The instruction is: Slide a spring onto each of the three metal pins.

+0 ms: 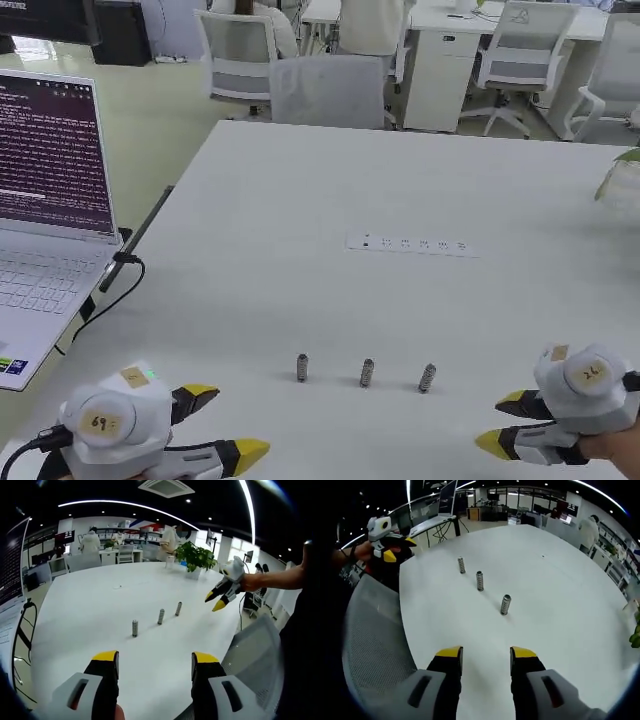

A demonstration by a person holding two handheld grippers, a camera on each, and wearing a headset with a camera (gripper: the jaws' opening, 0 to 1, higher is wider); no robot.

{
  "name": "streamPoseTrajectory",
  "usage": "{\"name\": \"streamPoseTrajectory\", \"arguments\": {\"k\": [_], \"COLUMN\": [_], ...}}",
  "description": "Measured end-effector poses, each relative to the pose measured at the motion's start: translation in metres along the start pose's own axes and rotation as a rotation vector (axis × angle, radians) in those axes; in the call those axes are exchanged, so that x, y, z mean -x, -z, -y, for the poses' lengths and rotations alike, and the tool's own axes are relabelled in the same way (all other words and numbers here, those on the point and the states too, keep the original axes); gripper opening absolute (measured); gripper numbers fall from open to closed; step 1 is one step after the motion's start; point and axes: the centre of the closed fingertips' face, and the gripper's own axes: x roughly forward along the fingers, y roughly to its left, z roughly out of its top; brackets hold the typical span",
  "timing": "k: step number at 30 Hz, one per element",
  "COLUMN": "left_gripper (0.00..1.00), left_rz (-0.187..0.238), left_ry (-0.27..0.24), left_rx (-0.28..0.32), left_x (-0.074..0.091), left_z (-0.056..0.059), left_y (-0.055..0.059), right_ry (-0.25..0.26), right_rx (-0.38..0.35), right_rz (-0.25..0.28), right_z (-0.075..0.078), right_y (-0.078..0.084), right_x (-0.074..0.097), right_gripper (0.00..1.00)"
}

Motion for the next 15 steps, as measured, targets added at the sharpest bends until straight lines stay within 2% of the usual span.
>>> {"name": "streamPoseTrajectory", "arguments": {"k": [5,10,15], "left_gripper": [0.54,0.54,0.54], "left_rz": [0.005,0.006,0.007], "left_ry": [-0.007,-0.009,-0.012], "left_rx": [0.004,0.001,0.002], "left_x": [-0.001,-0.001,-0.001], "left_z": [0.0,0.002,0.002], "left_y": [-0.004,-0.007,-0.009], "right_ry": [0.025,0.03,0.025], "right_rx": [-0.045,-0.072,-0.111], "right_rz": [0.092,0.124,0.182], "right_z": [-0.005,-0.008,-0.017], "right_y": [-0.011,-0.013,-0.019], "right_x": [0.01,0.017,0.025], "right_gripper": [0.39,0.45,0.49]}}
